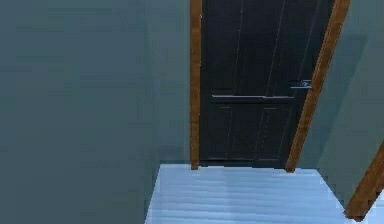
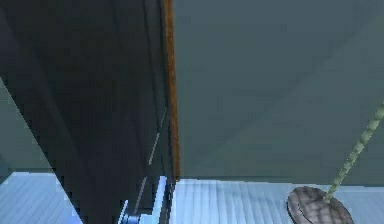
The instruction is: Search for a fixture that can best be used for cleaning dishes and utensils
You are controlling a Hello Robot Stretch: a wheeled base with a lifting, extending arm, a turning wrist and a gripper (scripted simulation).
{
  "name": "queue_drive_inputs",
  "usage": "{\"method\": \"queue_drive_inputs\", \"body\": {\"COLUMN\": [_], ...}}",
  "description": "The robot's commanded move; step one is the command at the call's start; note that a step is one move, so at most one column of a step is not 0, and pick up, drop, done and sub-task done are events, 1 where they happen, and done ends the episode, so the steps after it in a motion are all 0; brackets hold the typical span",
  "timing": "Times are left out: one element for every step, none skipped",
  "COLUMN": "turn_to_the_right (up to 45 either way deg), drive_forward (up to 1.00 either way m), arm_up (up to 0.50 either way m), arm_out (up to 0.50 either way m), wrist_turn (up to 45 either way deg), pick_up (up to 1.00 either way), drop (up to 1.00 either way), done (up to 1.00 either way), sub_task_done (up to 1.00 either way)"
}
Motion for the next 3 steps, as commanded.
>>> {"method": "queue_drive_inputs", "body": {"turn_to_the_right": [0.0, 45.0, 6.0], "drive_forward": [0.3, 0.0, 0.0], "arm_up": [0.0, 0.0, 0.0], "arm_out": [0.0, 0.0, 0.0], "wrist_turn": [0.0, 0.0, 0.0], "pick_up": [0.0, 0.0, 0.0], "drop": [0.0, 0.0, 0.0], "done": [0.0, 0.0, 0.0], "sub_task_done": [0.0, 0.0, 0.0]}}
